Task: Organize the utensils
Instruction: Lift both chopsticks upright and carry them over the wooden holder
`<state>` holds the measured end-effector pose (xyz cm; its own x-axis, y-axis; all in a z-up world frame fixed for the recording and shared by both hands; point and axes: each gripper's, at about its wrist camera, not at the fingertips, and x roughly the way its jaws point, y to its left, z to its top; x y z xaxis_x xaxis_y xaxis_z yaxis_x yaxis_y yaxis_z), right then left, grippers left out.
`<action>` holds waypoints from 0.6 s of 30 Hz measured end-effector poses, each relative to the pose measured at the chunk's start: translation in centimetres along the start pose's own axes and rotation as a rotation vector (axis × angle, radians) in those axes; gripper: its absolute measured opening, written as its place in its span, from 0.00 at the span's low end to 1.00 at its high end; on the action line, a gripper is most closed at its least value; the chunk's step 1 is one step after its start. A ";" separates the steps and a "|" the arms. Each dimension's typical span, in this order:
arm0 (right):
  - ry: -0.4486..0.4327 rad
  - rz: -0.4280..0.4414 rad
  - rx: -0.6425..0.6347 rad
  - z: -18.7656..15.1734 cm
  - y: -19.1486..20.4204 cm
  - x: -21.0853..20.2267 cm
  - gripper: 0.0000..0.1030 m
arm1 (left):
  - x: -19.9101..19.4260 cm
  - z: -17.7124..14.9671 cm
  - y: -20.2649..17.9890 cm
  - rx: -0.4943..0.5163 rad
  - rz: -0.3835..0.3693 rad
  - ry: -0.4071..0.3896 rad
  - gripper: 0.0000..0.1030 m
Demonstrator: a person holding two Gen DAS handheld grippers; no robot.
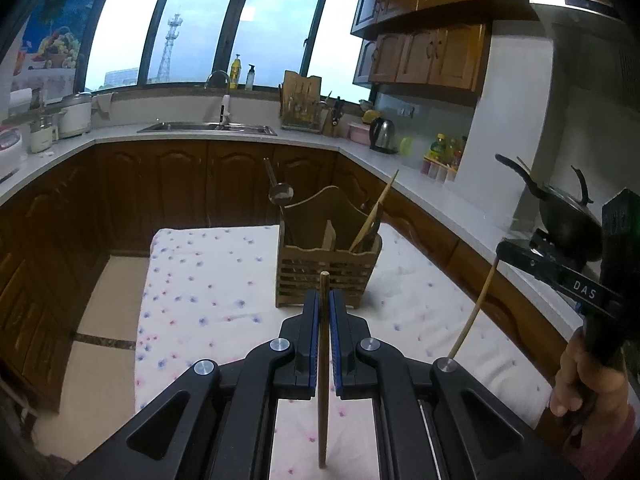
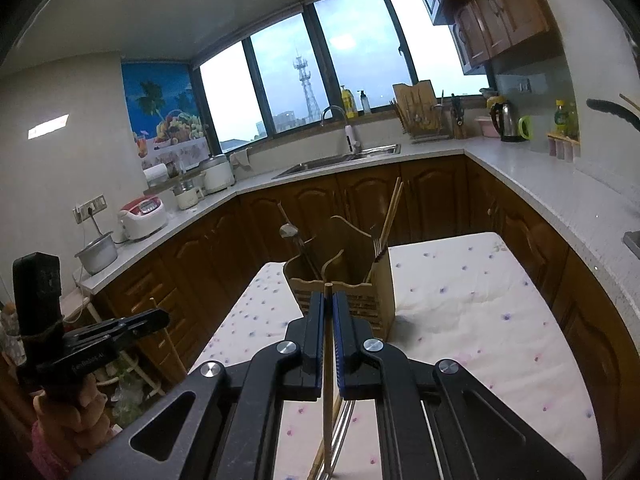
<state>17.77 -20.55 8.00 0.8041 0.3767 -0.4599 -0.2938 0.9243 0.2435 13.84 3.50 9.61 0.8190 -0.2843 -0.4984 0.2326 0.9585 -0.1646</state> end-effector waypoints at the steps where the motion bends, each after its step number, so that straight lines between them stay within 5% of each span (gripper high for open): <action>1: -0.001 0.000 -0.001 0.0 0.0 0.0 0.04 | 0.0 0.0 0.1 -0.002 0.001 -0.002 0.04; 18: -0.046 -0.002 0.006 1.7 -0.5 0.3 0.04 | 0.6 1.5 0.7 -0.012 -0.006 -0.041 0.04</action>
<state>19.01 -21.01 9.19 0.8275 0.3718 -0.4208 -0.2893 0.9245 0.2480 15.32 4.02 10.47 0.8384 -0.2888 -0.4622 0.2316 0.9565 -0.1775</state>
